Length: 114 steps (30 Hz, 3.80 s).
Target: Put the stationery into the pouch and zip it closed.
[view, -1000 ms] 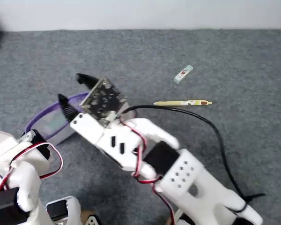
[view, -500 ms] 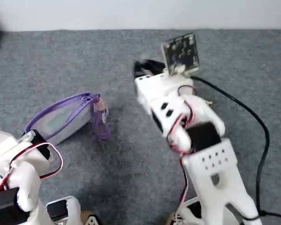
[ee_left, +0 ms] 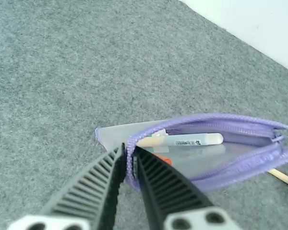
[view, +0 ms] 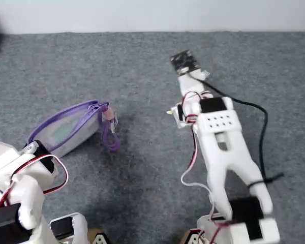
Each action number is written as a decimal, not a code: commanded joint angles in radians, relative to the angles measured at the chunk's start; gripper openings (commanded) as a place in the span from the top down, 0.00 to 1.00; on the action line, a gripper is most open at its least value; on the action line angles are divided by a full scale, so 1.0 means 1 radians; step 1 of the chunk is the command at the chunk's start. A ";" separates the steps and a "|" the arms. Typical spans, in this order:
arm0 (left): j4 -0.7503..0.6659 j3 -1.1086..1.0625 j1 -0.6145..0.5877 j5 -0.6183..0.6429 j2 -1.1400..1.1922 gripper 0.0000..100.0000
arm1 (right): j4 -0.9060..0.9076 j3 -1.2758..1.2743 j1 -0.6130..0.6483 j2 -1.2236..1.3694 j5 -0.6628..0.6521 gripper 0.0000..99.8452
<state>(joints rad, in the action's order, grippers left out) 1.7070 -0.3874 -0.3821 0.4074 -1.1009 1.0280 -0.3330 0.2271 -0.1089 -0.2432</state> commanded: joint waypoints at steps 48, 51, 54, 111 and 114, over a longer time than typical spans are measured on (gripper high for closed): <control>-0.002 -0.022 -0.006 -0.003 0.021 0.99 | 0.444 0.457 0.113 -0.033 -0.055 0.99; 0.000 -0.021 -0.005 0.034 0.021 0.99 | 0.461 0.457 0.205 -0.160 0.023 0.99; 0.002 -0.019 0.000 0.054 0.021 0.99 | 0.452 0.460 0.305 -0.280 0.138 0.99; -0.005 0.010 -0.003 0.048 0.021 0.99 | -0.697 -0.160 0.684 -0.498 0.569 0.80; -0.005 0.010 -0.002 0.048 0.021 0.99 | -0.685 -0.160 0.682 -0.547 0.569 0.79</control>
<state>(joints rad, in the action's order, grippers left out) 1.7008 -0.3966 -0.3821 0.4473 -1.1009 0.3299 -0.5017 0.9053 -0.5800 0.3153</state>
